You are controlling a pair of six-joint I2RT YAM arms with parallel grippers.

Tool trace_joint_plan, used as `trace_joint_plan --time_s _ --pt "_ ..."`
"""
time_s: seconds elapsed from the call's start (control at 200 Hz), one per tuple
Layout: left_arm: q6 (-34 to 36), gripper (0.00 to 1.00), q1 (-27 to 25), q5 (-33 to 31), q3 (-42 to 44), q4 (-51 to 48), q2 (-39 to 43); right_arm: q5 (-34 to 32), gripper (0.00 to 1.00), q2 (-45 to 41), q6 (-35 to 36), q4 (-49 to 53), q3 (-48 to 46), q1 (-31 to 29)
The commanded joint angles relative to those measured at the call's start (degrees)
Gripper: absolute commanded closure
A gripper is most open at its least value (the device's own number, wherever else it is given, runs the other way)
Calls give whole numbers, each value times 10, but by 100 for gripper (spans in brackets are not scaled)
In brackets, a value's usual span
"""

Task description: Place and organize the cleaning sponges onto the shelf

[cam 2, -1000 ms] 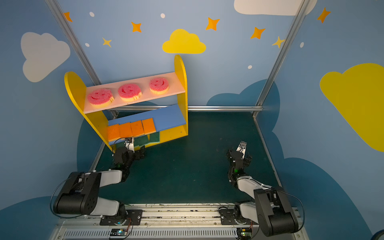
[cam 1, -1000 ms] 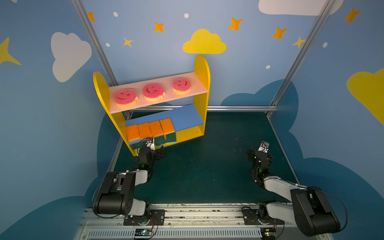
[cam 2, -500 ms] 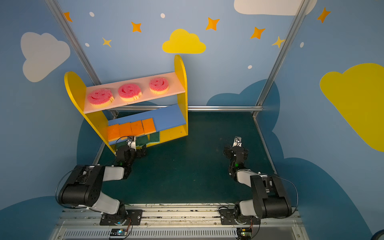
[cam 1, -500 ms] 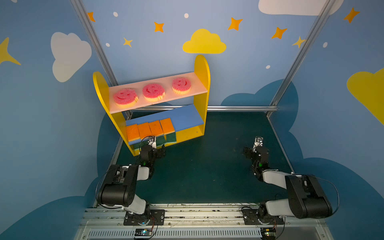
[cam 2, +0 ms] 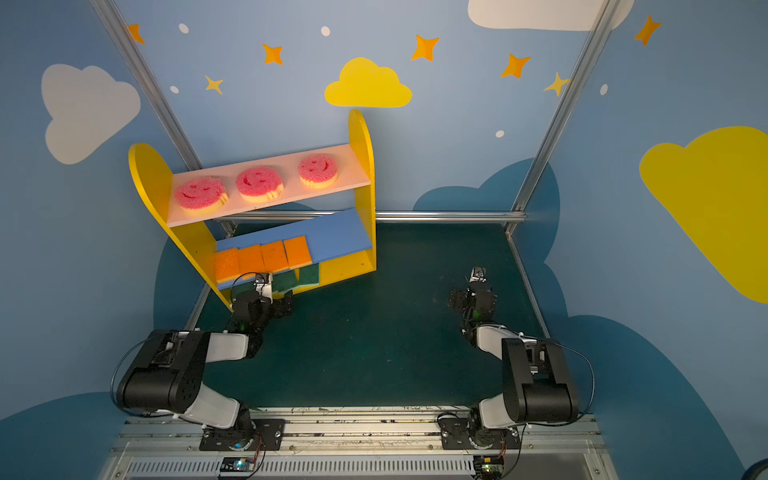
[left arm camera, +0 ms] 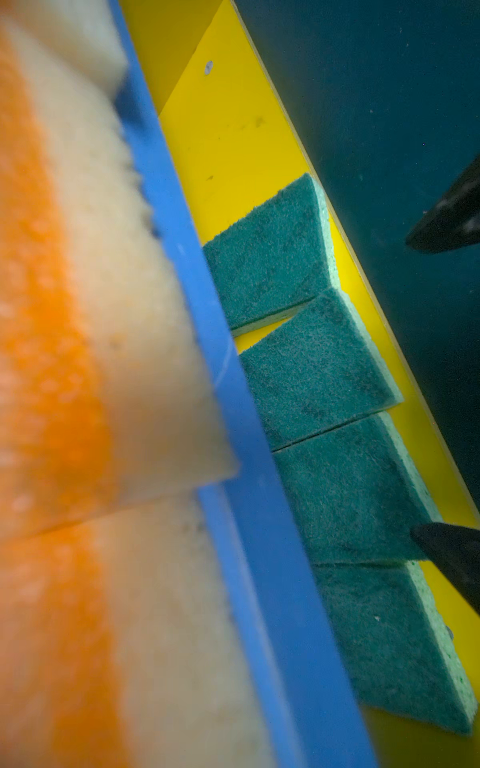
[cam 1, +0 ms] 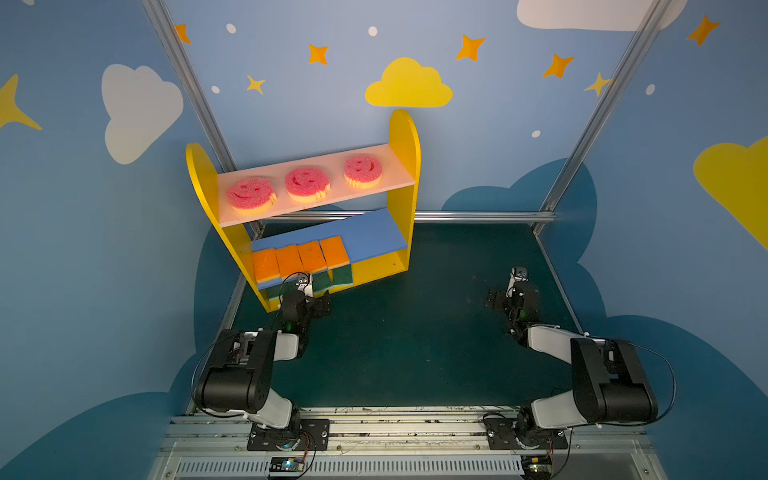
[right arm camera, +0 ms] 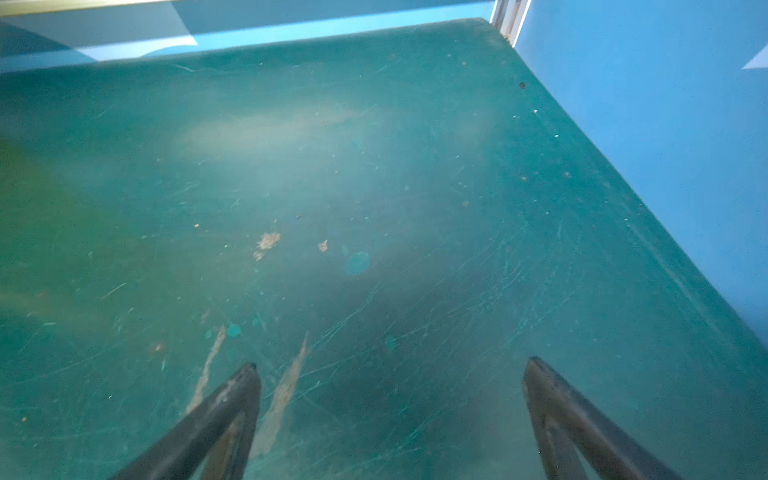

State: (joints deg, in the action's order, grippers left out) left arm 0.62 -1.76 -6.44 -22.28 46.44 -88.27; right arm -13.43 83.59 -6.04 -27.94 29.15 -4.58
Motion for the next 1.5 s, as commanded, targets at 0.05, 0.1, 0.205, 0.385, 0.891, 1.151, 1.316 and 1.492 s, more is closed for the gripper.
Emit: trace_joint_plan --time_s 0.05,0.1,0.205,0.385,0.891,1.151,1.316,1.492 --pt "-4 0 1 -6 -4 0 7 -3 3 -11 -5 13 0 -4" --pt "-3 0 0 -6 -3 1 7 -4 3 -11 -5 12 0 -3" --pt "-4 0 1 -5 -4 -1 7 -5 3 -10 -5 11 -1 -4" --pt "-5 0 4 2 -6 -4 7 -6 3 -11 -4 11 -1 -4" --pt "-6 0 9 12 -9 -9 7 -15 3 -12 -1 5 -5 -12" --pt "-6 0 9 13 -9 -10 7 -17 3 -12 0 4 -5 -13" --pt "-6 0 9 13 -10 -10 7 0 3 -9 0 13 1 -5" --pt "-6 0 9 13 -10 -10 7 1 3 -10 0 13 1 -6"
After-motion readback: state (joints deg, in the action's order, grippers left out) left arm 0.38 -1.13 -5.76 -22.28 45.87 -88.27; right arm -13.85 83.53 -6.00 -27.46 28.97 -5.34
